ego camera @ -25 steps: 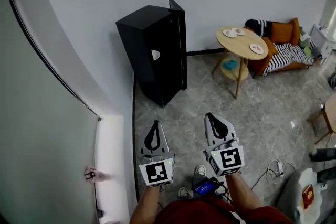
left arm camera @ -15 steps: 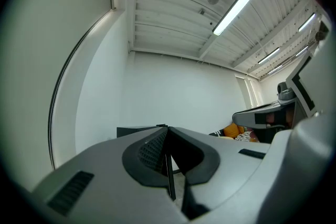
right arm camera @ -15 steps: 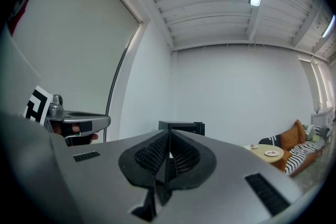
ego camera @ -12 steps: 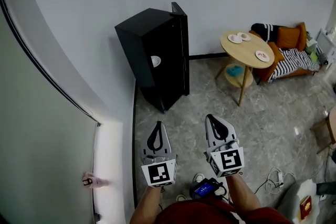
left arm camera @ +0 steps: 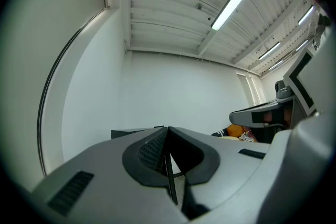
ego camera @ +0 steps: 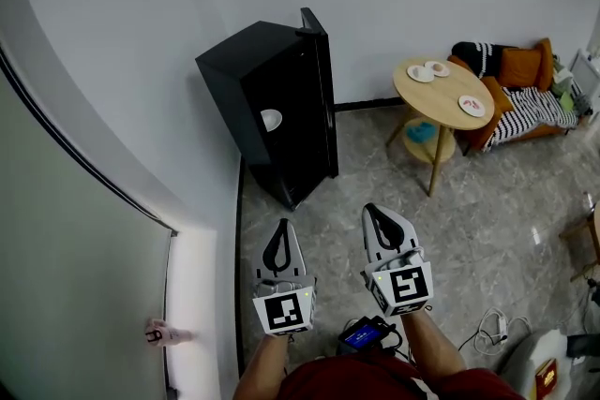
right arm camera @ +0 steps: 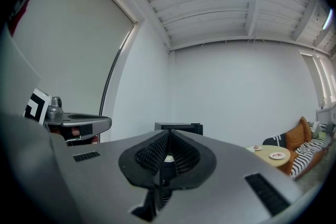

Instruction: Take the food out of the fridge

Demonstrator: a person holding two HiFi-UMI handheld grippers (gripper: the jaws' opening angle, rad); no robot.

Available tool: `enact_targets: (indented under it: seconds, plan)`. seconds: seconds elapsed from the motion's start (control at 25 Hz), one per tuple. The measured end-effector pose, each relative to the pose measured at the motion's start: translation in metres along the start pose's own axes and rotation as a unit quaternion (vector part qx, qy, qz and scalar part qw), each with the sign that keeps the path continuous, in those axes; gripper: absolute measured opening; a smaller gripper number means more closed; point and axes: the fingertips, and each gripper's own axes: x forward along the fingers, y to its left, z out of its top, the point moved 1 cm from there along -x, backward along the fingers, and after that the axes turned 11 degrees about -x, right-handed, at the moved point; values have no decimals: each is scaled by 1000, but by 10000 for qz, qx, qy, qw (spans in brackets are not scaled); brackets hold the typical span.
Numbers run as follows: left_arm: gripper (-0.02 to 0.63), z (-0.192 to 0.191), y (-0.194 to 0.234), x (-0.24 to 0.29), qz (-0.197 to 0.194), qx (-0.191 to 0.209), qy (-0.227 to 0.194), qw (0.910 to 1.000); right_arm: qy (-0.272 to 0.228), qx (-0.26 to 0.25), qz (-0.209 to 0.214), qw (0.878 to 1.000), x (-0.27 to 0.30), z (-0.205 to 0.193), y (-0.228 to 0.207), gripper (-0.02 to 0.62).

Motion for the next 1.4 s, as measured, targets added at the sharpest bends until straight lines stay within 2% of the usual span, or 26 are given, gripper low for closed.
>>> enact_targets:
  seconds: [0.12,0.36,0.72,0.84,0.96,1.2,1.4]
  plan:
    - [14,-5,-8,15,6,92,105,9999,-10,3,8,10000,8,-4,-16,23]
    - [14,-8,-21,44,86,105,45,9999,-36,4,30,10000,22,-13,-48,23]
    - [14,-19,-25,66,301,108,113,9994,-66,26,188,9998,42,-21,-68,23]
    - [14,-16,-25,73,338,-60,-19,9994,-51,43,209,9998,48,-23,-71,23]
    - [14,-13,-22,81,366,-259,-177,9988,-27,38,229,9997,57,-26,-70,23]
    - [14,-25,-5,103,256,-120,6,9996,0,19,161,9999,84,-30,-68,23]
    - [14,-25,14,133,248,-263,-58,9993,66,-24,132,9999,116,-34,-69,23]
